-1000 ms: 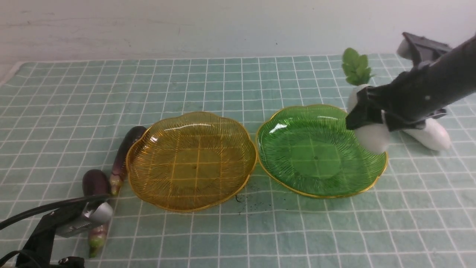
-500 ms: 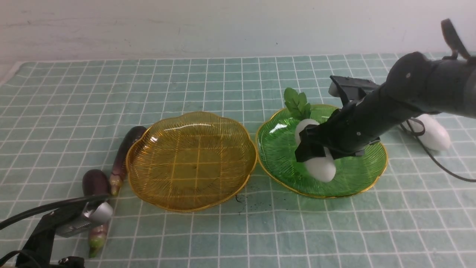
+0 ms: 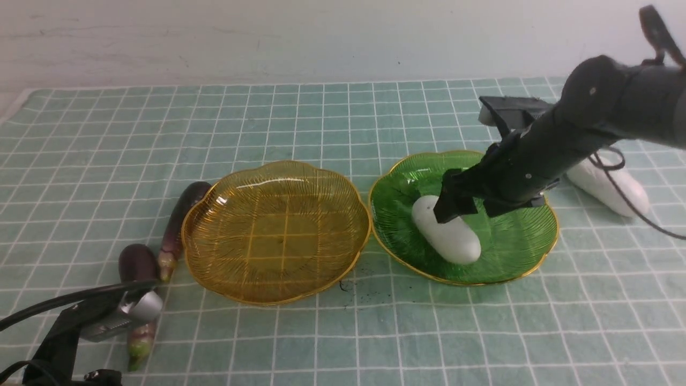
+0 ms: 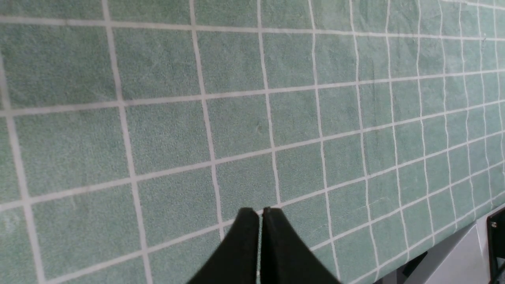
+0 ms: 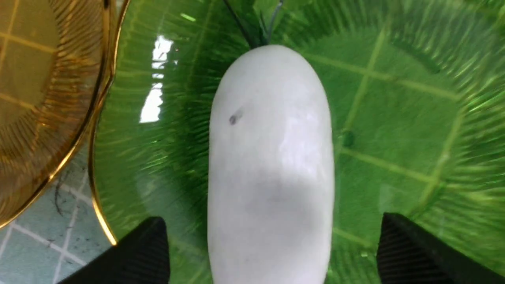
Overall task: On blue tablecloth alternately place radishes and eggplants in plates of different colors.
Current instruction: 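Place the white radish on the plate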
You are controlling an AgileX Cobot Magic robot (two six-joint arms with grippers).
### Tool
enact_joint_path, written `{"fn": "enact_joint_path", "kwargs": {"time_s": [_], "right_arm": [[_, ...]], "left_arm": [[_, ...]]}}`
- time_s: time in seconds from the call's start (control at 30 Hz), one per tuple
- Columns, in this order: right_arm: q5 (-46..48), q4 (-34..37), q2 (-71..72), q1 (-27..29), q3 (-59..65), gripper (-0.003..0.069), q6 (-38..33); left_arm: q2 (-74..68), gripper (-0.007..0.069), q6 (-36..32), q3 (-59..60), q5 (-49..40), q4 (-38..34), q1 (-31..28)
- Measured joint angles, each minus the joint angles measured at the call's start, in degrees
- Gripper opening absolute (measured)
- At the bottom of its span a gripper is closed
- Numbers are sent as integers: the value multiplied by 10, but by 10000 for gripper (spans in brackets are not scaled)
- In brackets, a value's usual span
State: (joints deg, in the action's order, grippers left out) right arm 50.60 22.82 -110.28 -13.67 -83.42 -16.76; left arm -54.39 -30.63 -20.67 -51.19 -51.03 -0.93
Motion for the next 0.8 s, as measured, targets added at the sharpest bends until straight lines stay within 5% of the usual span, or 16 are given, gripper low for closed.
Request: {"fn": "enact_joint_path", "kwargs": {"time_s": [0.43, 0.8], "right_arm": [[-7, -289, -32, 112, -87, 586, 36], [-67, -412, -116, 137, -87, 585, 116]], "left_arm": [[0, -7, 0, 0, 0, 0, 0], [0, -7, 0, 0, 0, 0, 0]]}}
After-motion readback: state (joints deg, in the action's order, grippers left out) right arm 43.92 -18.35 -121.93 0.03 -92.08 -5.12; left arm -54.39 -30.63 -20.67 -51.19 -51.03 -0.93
